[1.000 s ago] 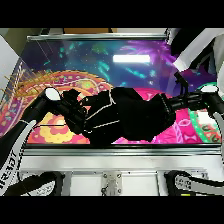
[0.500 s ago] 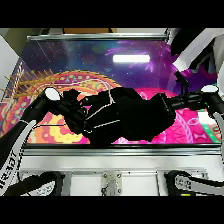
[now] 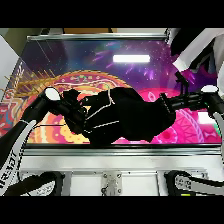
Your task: Fold the clothes and pants, and hang the long-sleeved shirts on hangers.
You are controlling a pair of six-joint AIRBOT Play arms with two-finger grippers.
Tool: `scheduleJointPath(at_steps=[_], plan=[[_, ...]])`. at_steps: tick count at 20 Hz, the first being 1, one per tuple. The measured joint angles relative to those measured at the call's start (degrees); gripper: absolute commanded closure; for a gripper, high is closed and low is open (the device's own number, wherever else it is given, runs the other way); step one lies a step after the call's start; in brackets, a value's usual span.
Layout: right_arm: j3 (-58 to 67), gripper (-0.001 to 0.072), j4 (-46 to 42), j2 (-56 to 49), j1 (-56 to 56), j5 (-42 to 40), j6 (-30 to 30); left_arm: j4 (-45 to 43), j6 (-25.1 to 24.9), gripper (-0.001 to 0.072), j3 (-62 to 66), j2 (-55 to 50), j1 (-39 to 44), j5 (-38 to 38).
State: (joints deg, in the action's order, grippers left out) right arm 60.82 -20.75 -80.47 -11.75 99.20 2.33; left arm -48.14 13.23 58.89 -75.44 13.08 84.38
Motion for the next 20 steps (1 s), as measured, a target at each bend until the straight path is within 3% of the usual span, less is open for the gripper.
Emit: scheduleJointPath(at_steps=[3,4,5,6,20], plan=[[0.00,0.0693,0.02,0.00,0.00,-0.22,-0.17,-0.02,0.17,0.0686,0.00,0.00,0.00,-0.24],[0.00,0.0693,0.02,0.00,0.00,-0.20,-0.17,-0.04,0.22,0.0552,0.00,0.00,0.00,-0.26],[-0.04,0.0693,0.00,-0.02,0.09,-0.24,-0.20,2.14,0.81,0.0309,0.02,0.00,0.02,-1.33],[-0.04,0.0694,0.11,-0.02,0.20,-0.63,-0.17,2.29,1.29,0.0272,0.09,0.07,0.17,-1.18],[-0.04,0.0700,3.54,0.13,0.11,-0.48,-0.70,-0.46,15.39,0.0273,0.02,0.02,-3.80,-2.93]])
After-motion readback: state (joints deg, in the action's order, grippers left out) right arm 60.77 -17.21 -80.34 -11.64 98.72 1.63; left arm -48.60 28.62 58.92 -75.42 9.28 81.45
